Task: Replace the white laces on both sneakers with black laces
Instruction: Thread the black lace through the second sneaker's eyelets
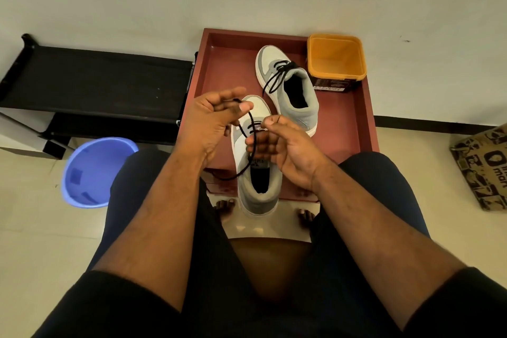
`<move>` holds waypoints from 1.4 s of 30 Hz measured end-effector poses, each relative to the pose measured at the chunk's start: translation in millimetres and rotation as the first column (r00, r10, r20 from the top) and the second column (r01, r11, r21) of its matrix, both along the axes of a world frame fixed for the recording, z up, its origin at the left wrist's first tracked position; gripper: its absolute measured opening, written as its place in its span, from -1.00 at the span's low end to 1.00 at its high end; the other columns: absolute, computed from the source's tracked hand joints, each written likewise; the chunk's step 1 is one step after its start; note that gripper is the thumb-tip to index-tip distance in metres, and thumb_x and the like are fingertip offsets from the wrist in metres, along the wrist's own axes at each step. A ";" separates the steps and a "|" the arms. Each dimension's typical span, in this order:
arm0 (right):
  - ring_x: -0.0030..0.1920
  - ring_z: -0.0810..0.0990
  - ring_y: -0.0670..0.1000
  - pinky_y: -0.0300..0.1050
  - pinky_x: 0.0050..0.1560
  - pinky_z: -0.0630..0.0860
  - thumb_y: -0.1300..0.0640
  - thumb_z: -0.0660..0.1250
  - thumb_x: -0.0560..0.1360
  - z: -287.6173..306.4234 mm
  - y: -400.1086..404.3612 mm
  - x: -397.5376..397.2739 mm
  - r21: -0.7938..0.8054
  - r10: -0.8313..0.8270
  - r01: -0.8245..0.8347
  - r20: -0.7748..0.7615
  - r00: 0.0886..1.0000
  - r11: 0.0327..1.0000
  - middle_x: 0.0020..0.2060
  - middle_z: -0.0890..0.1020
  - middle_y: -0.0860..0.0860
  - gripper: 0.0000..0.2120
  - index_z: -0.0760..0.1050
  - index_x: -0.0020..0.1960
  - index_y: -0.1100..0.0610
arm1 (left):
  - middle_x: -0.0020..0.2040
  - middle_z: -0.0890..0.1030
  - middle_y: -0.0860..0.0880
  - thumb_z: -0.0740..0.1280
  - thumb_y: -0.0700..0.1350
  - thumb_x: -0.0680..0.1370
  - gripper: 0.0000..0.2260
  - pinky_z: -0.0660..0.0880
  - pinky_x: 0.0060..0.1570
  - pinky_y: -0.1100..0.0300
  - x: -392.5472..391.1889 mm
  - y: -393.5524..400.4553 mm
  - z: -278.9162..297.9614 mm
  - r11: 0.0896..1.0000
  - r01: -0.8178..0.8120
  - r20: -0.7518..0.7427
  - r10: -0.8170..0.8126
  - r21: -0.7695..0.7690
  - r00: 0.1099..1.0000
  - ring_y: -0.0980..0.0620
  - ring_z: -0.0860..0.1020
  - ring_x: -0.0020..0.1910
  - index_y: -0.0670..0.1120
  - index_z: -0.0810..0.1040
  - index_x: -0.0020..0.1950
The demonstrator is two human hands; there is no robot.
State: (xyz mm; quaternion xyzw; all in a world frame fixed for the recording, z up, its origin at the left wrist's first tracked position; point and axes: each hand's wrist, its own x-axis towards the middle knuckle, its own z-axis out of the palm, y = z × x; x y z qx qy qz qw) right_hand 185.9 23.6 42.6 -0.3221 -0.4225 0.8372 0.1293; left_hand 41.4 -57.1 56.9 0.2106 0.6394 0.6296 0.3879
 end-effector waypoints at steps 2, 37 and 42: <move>-0.41 0.52 0.02 -0.10 -0.28 0.51 0.25 0.26 0.57 1.4 1.7 1.7 0.042 0.005 -0.006 0.018 1.000 0.999 -0.40 0.56 0.08 -0.92 0.46 -0.09 0.12 | -0.12 0.68 -0.08 0.50 -0.24 0.43 -0.78 0.40 -0.45 0.35 -1.7 3.3 -5.1 0.985 -0.168 -0.032 0.167 -0.036 0.985 0.18 0.50 -0.41 -0.12 0.65 0.06; -0.50 0.41 -0.17 -0.35 -0.48 0.37 0.30 0.47 0.41 -13.5 42.2 18.9 0.517 -0.188 0.028 0.260 0.947 0.856 -0.49 0.57 -0.10 -0.91 0.64 -0.10 0.18 | -0.24 0.62 -0.09 0.40 -0.30 0.52 -0.93 0.50 -0.54 0.25 17.9 11.9 -24.1 0.972 -0.037 -0.299 -0.034 -0.232 0.954 0.13 0.51 -0.54 -0.18 0.63 -0.03; -0.41 0.47 -0.15 -0.32 -0.40 0.41 0.28 0.45 0.44 -16.2 35.5 13.8 0.532 -0.108 -0.036 0.236 0.966 0.846 -0.43 0.61 -0.11 -0.90 0.65 -0.08 0.13 | 0.11 0.58 0.05 0.36 -0.28 0.55 -0.66 0.54 -0.50 0.24 24.5 8.8 -17.7 0.981 0.104 -0.233 -0.141 -0.165 0.962 0.02 0.60 -0.44 -0.13 0.51 0.32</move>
